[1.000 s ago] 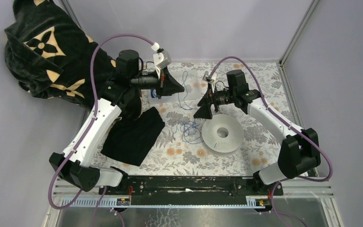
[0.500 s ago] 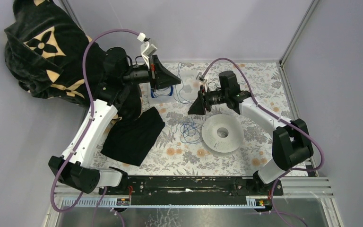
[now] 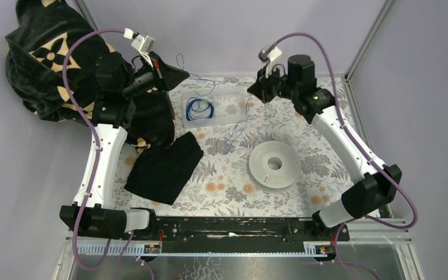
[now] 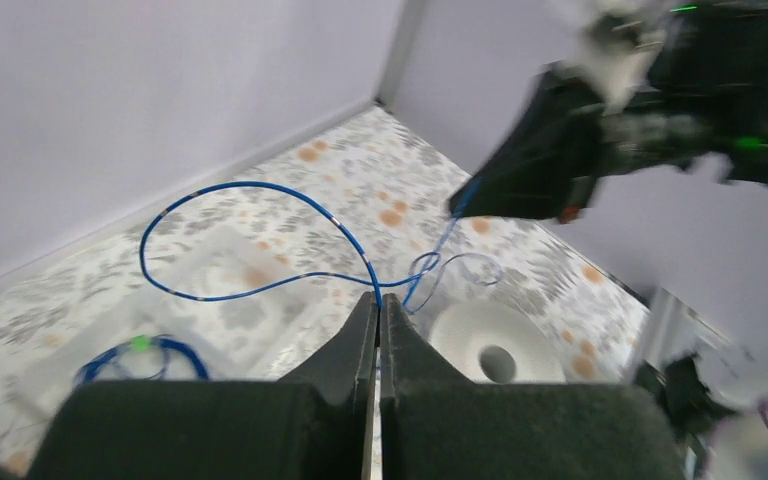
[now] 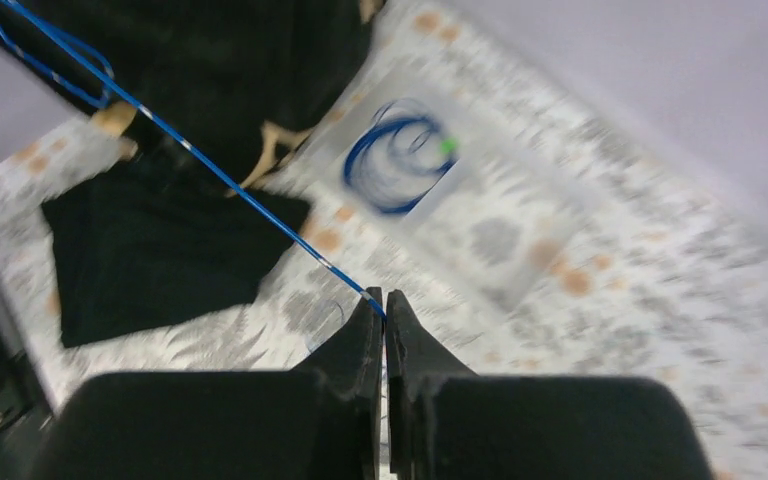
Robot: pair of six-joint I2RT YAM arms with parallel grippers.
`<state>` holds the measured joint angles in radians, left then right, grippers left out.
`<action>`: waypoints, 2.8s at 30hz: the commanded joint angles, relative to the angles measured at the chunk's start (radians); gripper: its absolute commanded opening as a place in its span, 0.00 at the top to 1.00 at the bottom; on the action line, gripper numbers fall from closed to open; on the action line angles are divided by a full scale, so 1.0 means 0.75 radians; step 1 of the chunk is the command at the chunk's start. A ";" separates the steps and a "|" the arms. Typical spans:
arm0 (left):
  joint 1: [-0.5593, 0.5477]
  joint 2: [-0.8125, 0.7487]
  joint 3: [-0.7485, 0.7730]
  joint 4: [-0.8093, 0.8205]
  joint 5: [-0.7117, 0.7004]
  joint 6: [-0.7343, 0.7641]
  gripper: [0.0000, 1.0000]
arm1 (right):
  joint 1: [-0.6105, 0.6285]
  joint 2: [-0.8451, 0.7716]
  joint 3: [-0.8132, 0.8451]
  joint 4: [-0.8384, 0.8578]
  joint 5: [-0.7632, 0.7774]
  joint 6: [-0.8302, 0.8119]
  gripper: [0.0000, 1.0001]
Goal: Wrap the cables
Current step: Adjust the cable.
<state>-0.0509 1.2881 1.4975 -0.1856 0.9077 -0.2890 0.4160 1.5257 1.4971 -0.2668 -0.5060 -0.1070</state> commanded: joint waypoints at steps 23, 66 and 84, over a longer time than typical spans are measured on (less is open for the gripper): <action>-0.153 0.111 -0.209 0.077 0.055 0.434 0.13 | -0.013 0.052 0.681 -0.688 0.179 -0.459 1.00; -0.747 0.256 -0.282 0.102 -0.530 0.458 0.34 | -0.013 0.098 0.738 -0.653 0.196 0.098 1.00; -0.752 0.352 -0.301 0.130 -0.534 0.474 0.55 | -0.013 0.078 0.701 -0.640 0.217 0.093 1.00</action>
<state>-0.6090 1.5288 1.2488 -0.1505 0.4686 0.0788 0.4030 1.6188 2.0151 -0.7948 -0.3565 -0.0460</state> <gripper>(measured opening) 0.474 0.019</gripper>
